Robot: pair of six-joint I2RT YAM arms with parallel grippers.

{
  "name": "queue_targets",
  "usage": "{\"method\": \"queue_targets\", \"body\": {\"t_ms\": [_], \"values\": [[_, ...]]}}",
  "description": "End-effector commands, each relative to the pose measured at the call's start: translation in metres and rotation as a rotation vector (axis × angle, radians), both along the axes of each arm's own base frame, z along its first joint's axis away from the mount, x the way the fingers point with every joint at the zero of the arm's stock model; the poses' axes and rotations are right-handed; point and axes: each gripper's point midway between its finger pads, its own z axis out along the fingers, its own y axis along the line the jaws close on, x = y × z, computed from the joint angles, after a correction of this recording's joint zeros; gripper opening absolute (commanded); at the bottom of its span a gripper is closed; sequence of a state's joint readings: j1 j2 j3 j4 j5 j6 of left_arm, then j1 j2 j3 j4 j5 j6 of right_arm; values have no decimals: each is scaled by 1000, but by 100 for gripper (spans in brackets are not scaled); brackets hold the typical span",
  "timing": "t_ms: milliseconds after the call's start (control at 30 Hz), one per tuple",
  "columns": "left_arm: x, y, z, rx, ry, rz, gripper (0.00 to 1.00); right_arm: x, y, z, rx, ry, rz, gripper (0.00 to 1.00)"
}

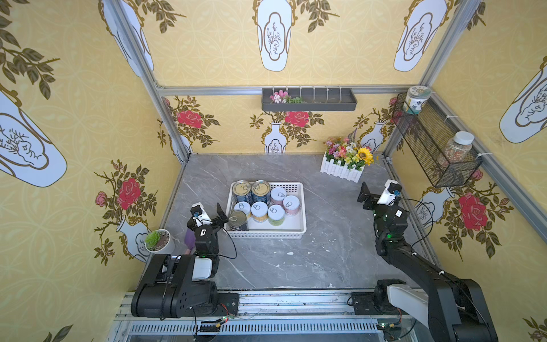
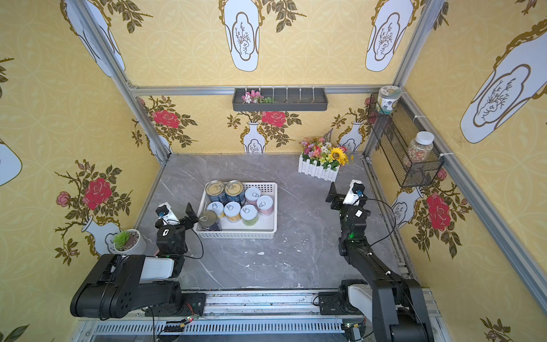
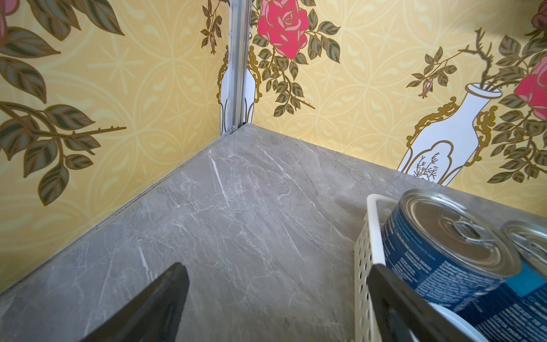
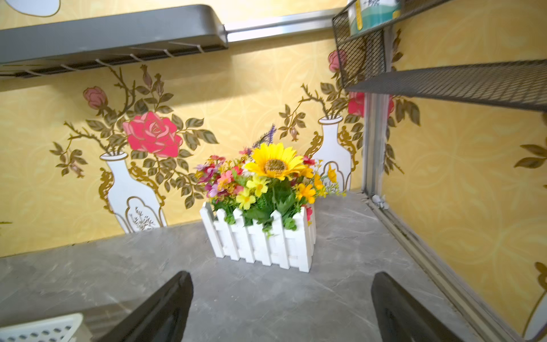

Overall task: Put the canned food in the basket
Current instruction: Reset both arms

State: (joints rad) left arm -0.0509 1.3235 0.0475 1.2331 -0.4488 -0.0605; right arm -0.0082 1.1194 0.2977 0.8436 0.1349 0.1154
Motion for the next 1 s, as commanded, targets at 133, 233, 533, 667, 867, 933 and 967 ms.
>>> {"method": "queue_targets", "body": {"t_ms": [133,233,533,667,867,933,967], "values": [[0,0,3,-6,-13,-2,100,3,10,-93,-67,362,55,97],[0,0,3,-6,-14,-1,100,-4,12,-122,23,331,172,97],[0,0,3,-7,-15,-4,100,0,26,-123,-42,347,214,97],[0,-1,3,-7,-13,-5,100,-1,26,-122,-46,341,211,97],[0,-1,3,-6,-13,-6,100,0,26,-122,-45,337,212,97],[-5,-2,4,-9,-28,-12,100,-1,27,-121,-53,331,212,97],[-10,-4,6,-7,-46,-29,100,-5,33,-118,-65,307,235,97]]}}
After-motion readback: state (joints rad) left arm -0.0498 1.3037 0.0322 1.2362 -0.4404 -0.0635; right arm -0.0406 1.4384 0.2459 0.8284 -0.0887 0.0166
